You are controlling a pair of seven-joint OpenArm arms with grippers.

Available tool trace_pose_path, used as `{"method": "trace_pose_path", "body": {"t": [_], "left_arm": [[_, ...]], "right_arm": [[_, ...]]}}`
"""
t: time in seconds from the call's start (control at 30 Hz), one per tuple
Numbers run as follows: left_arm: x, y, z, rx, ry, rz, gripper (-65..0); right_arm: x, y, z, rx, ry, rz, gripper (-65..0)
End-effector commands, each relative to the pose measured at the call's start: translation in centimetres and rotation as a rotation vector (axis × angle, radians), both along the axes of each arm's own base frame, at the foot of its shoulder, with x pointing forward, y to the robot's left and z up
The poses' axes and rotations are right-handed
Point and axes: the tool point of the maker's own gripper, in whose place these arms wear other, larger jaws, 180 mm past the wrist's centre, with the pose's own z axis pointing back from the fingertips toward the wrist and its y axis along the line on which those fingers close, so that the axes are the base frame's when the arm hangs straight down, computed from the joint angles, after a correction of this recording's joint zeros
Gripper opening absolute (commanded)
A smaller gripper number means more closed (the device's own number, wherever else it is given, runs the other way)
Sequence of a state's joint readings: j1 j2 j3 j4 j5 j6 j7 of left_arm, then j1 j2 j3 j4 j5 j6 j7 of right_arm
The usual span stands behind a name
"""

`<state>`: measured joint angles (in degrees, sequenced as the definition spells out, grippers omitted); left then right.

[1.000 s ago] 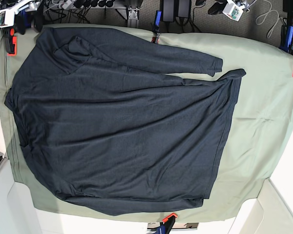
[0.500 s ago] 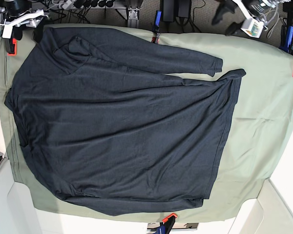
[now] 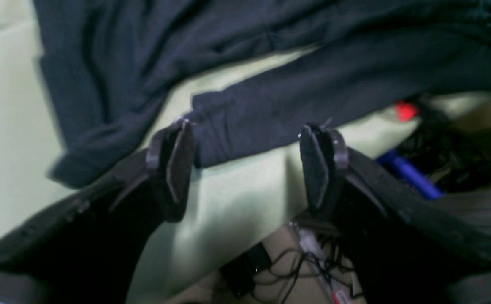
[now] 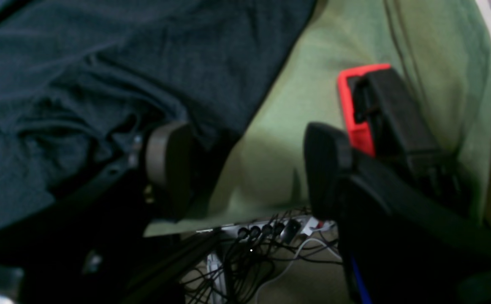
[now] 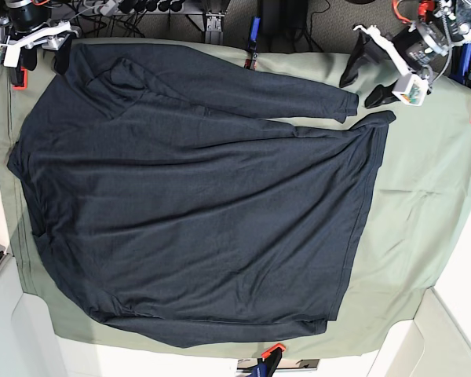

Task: Fold the T-shirt properly
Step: 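Move both grippers down to the shirt's collar-side edge and grasp it, then lift the shirt edge with both grippers and pull it apart to straighten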

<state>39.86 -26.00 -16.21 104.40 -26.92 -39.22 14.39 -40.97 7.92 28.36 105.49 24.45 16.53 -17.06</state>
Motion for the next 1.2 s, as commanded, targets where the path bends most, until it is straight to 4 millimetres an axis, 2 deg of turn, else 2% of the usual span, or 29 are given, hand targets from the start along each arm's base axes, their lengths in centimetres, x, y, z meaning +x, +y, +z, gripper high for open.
{"method": "trace_pose_path", "body": {"t": [0.0, 0.27, 0.47, 0.7, 0.87, 1.1, 1.17], "left_arm": [[0.6, 0.2, 0.3, -0.004, -0.021, -0.002, -22.6], [2.2, 1.0, -2.3, -0.022, 0.015, 0.033, -22.7], [3.2, 1.1, -2.3, -0.028, 0.001, 0.043, -22.7], [2.4, -1.3, -3.9, -0.016, 0.043, -0.012, -22.7], [3.2, -0.8, -4.4, 0.012, 0.034, 0.084, -22.7], [3.0, -0.5, -4.8, 0.065, 0.037, 0.061, -23.0], [2.8, -0.4, -5.1, 0.094, 0.04, 0.049, -25.7]], "right_arm": [[0.4, -0.1, 0.8, -0.004, -0.029, 0.008, -23.9], [0.2, 0.1, 0.6, 0.005, -0.022, 0.002, -23.9], [-0.2, 1.3, 0.2, 0.058, -0.03, -0.042, -23.9], [-0.1, 1.6, 0.1, 0.069, -0.034, -0.05, -23.9], [0.4, 2.4, 0.0, 0.085, -0.042, -0.034, -23.9], [1.1, 4.8, -0.8, 0.085, -0.022, 0.029, -24.2], [1.2, 4.7, -0.9, 0.069, -0.014, 0.022, -27.9]]}}
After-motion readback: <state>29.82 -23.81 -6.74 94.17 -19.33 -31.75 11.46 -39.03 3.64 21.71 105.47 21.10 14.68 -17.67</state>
